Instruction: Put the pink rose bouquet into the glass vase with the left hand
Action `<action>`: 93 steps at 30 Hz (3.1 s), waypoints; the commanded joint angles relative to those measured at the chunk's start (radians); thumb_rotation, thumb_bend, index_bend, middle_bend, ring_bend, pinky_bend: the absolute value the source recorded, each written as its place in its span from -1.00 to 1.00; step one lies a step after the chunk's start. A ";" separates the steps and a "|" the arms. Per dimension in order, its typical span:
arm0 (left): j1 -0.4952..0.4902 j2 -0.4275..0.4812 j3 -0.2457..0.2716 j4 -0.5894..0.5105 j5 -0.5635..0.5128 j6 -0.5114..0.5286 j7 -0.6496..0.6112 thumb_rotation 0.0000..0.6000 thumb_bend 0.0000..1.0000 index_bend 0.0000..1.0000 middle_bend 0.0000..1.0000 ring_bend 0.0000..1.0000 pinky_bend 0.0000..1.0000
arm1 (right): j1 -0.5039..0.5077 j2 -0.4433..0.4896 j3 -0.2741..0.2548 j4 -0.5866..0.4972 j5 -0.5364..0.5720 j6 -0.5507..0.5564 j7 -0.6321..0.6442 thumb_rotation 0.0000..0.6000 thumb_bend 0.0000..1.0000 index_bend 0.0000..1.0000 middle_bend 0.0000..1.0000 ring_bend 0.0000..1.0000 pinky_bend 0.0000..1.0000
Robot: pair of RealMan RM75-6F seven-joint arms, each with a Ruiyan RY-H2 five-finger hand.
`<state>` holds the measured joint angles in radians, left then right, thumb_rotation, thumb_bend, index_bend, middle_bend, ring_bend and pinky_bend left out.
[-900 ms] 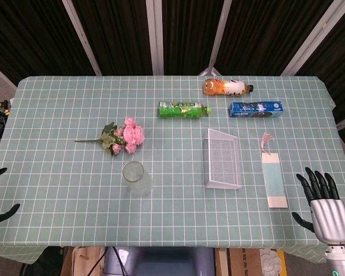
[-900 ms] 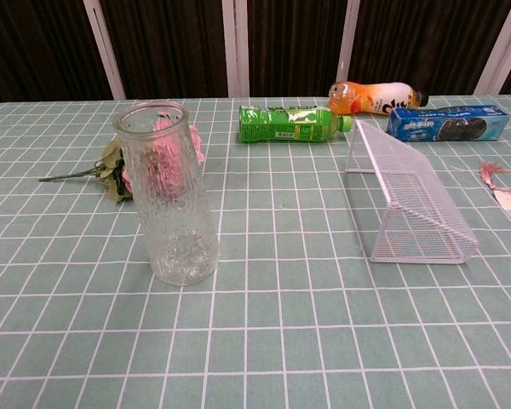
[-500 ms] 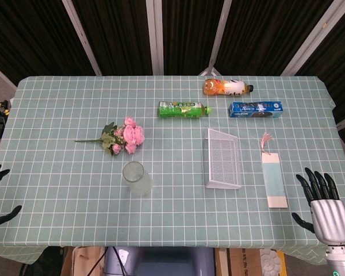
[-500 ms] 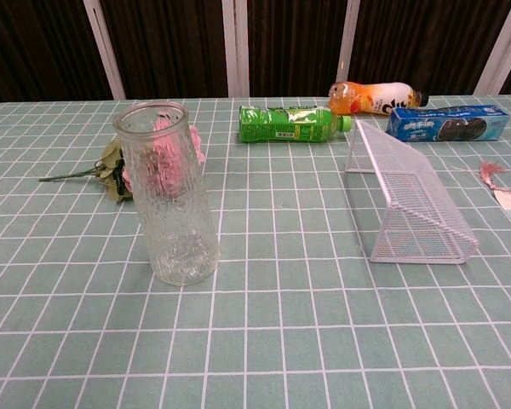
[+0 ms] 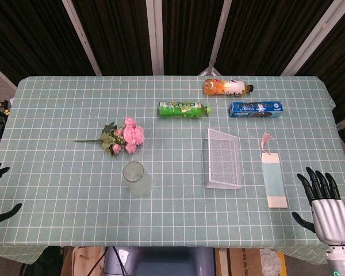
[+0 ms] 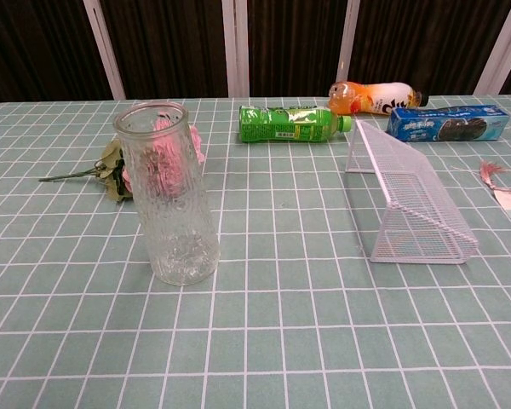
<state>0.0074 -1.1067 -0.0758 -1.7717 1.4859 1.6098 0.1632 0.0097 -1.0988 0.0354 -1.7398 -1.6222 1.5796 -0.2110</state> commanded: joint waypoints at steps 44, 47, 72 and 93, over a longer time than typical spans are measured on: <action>-0.820 -0.565 -0.255 0.573 -0.675 -0.717 0.432 1.00 -0.75 -0.76 -0.81 -1.00 -0.92 | 0.013 -0.043 -0.010 0.022 0.019 -0.047 -0.100 1.00 -0.69 -0.71 -0.93 -1.00 -1.00; -0.838 -0.595 -0.253 0.611 -0.684 -0.715 0.433 1.00 -0.63 -0.75 -0.79 -1.00 -0.91 | 0.014 -0.042 -0.009 0.024 0.025 -0.050 -0.093 1.00 -0.69 -0.71 -0.93 -1.00 -1.00; -0.877 -0.757 -0.221 0.881 -0.467 -0.631 0.171 1.00 0.03 -0.23 -0.11 -0.37 -0.10 | 0.014 -0.029 -0.006 0.022 0.034 -0.046 -0.060 1.00 -0.69 -0.71 -0.93 -1.00 -1.00; -0.667 -0.270 -0.446 0.192 -0.370 -0.365 -0.345 1.00 0.04 -0.22 -0.12 -0.37 -0.07 | 0.008 -0.020 -0.019 0.000 0.011 -0.037 -0.056 1.00 -0.69 -0.71 -0.93 -1.00 -1.00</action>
<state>-0.7172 -1.4901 -0.4494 -1.4146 1.1441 1.2350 -0.0622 0.0183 -1.1190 0.0161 -1.7392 -1.6107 1.5426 -0.2665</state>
